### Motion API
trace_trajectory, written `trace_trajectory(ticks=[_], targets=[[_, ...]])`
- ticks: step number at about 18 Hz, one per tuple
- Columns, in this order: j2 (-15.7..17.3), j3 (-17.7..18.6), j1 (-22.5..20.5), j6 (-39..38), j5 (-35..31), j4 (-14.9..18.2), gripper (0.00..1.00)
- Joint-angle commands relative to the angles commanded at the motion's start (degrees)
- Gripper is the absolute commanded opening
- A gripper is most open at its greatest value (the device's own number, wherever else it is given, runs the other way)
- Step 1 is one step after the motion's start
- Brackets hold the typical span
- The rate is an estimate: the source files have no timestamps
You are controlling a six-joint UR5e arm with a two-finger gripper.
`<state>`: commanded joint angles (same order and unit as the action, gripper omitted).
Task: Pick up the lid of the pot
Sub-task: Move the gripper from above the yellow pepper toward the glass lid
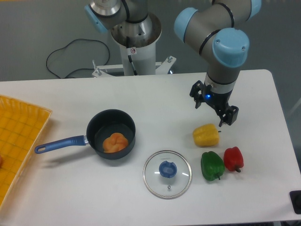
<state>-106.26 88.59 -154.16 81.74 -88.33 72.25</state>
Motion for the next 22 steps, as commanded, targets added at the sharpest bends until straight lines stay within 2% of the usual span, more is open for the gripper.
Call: trace_trajectory(ticks=[6, 10, 14, 17, 22], targets=[[0.2, 0.4, 0.5, -0.2, 0.4, -0.1, 1.00], [0.6, 2.3, 0.2, -1.1, 1.3, -1.1, 1.00], [-0.2, 1.1, 2.3, -7.8, 1.3, -2.0, 1.00], [-1.9, -0.4, 3.6, -13.6, 1.0, -4.7, 1.00], [-2.1, -0.8, 3.9, -18.6, -0.8, -4.8, 1.00]])
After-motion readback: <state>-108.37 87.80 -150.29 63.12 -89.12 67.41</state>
